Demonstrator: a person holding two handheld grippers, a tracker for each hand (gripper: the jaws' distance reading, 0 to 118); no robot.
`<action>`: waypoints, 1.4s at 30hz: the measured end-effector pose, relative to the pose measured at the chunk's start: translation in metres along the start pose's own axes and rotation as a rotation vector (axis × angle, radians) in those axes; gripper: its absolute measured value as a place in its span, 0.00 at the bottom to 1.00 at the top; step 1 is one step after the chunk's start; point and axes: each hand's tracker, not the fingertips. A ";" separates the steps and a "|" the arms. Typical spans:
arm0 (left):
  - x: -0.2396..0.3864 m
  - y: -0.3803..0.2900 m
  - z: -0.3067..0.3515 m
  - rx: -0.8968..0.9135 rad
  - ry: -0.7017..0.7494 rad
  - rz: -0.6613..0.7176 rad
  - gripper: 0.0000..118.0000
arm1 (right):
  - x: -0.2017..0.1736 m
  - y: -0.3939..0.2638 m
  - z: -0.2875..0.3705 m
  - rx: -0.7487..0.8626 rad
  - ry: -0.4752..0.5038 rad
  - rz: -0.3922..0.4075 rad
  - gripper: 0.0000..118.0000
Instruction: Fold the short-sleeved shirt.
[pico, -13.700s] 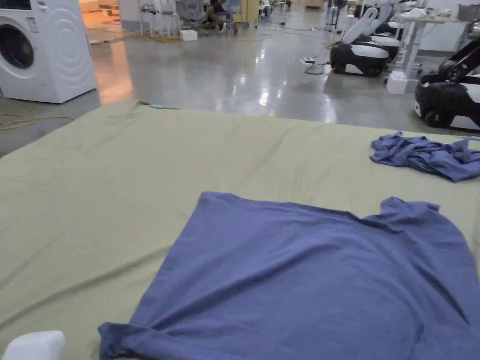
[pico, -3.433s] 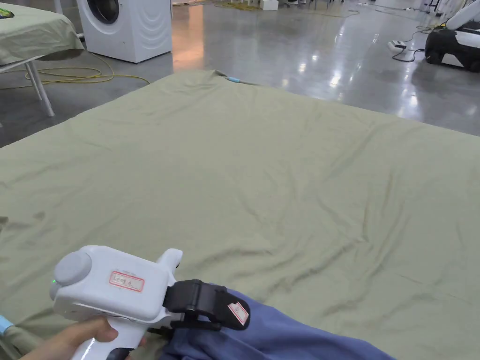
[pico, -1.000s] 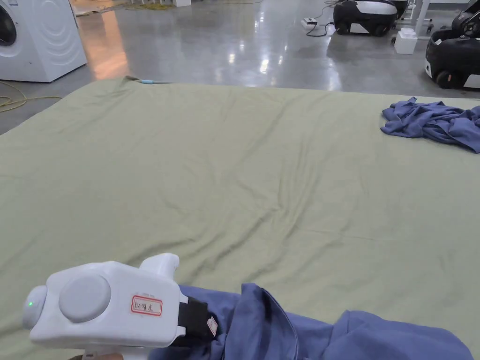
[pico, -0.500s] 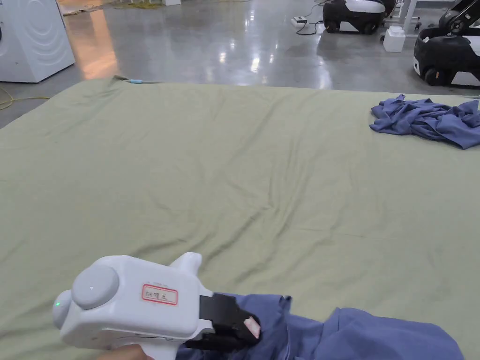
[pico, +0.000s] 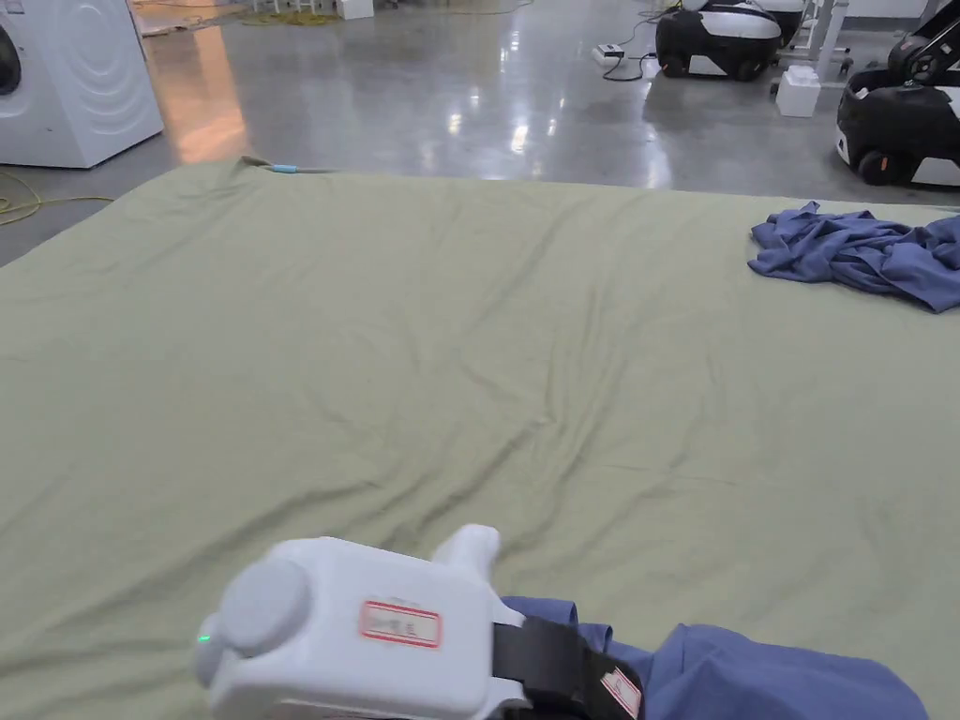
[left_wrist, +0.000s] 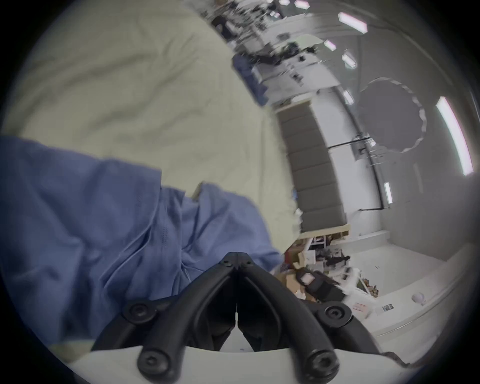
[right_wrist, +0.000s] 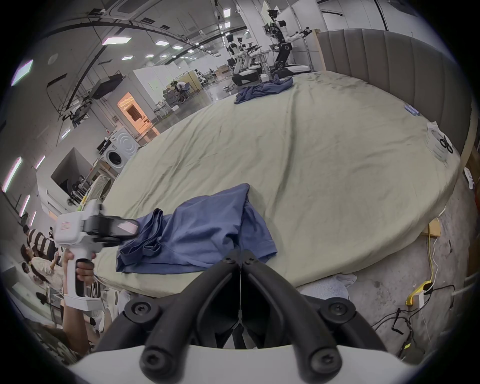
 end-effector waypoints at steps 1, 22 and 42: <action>0.003 -0.001 0.019 0.044 -0.013 -0.012 0.01 | -0.001 0.000 0.000 0.002 0.004 0.004 0.02; -0.152 0.010 0.116 0.148 -0.055 0.197 0.89 | -0.044 0.000 -0.012 -0.046 0.041 0.125 0.02; -0.128 -0.016 0.191 0.316 0.057 0.323 0.08 | -0.013 0.008 -0.001 0.013 0.049 0.104 0.02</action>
